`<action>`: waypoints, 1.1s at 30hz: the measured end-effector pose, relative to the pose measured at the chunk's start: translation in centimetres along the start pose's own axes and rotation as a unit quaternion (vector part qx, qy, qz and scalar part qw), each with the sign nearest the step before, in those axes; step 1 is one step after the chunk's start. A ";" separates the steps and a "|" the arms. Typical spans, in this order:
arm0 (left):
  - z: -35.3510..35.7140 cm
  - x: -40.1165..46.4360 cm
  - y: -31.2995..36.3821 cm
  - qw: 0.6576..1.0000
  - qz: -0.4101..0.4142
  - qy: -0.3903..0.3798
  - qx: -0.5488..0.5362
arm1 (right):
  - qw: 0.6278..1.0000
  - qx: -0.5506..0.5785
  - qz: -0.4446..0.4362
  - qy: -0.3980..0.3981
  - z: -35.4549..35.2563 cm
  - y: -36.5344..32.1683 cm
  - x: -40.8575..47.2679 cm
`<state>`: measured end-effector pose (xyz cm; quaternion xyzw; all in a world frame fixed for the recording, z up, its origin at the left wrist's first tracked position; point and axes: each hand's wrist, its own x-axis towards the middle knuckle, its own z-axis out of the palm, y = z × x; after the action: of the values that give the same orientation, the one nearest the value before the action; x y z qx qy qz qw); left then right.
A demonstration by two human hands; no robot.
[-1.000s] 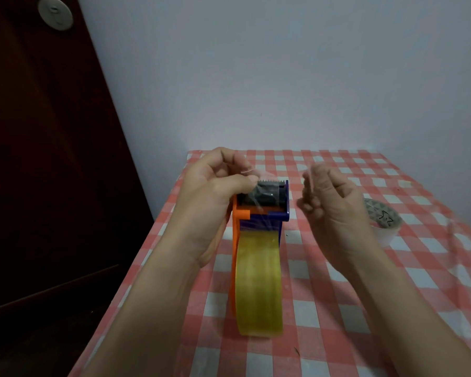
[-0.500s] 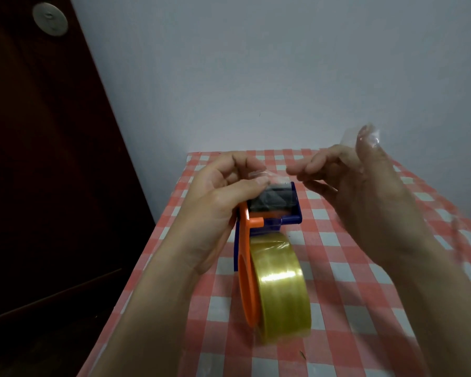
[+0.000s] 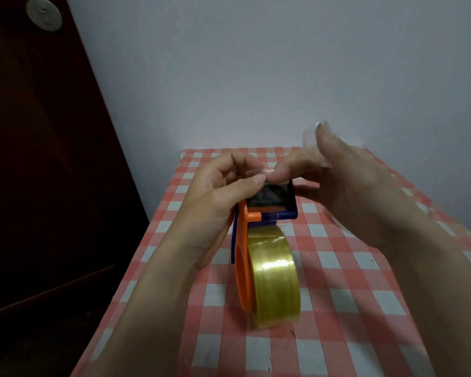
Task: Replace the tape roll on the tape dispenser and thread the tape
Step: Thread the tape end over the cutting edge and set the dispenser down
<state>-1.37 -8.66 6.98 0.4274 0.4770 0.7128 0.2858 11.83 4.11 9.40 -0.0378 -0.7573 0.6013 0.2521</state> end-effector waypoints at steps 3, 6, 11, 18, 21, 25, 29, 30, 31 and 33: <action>0.0 0.4 -0.1 0.999 0.002 0.041 -0.009 | 1.000 0.025 0.006 0.003 0.2 0.0 0.4; 0.1 1.3 0.2 0.996 0.011 0.081 -0.023 | 0.999 0.036 0.008 0.011 0.7 0.3 1.2; 0.0 2.3 0.8 0.994 0.023 0.104 -0.008 | 0.998 0.038 -0.026 0.036 1.0 1.0 2.3; 0.1 2.2 1.1 0.995 0.019 0.080 0.053 | 0.998 0.008 -0.021 0.053 1.0 0.7 2.5; 0.1 2.0 1.4 0.996 0.009 0.056 0.063 | 0.998 -0.003 -0.015 0.055 0.7 0.2 2.2; 0.3 1.8 1.4 0.997 -0.006 0.034 0.070 | 0.998 0.008 0.018 0.058 0.1 -0.5 2.1; 0.5 1.5 1.3 0.996 0.002 0.039 0.083 | 0.997 -0.035 0.032 0.061 -0.1 -1.0 2.3; 0.4 1.5 1.4 0.996 0.006 0.037 0.086 | 0.996 -0.044 0.030 0.065 0.0 -1.1 2.3; 0.3 1.5 1.4 0.995 0.009 0.036 0.089 | 0.996 -0.047 0.027 0.074 0.1 -1.2 2.3; 0.1 1.4 1.5 0.995 0.010 0.032 0.091 | 0.994 -0.032 0.023 0.102 0.1 -1.2 2.5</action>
<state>-1.93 -8.03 8.88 0.4334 0.5442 0.6827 0.2235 9.94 4.57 11.35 -0.1240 -0.7453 0.5758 0.3125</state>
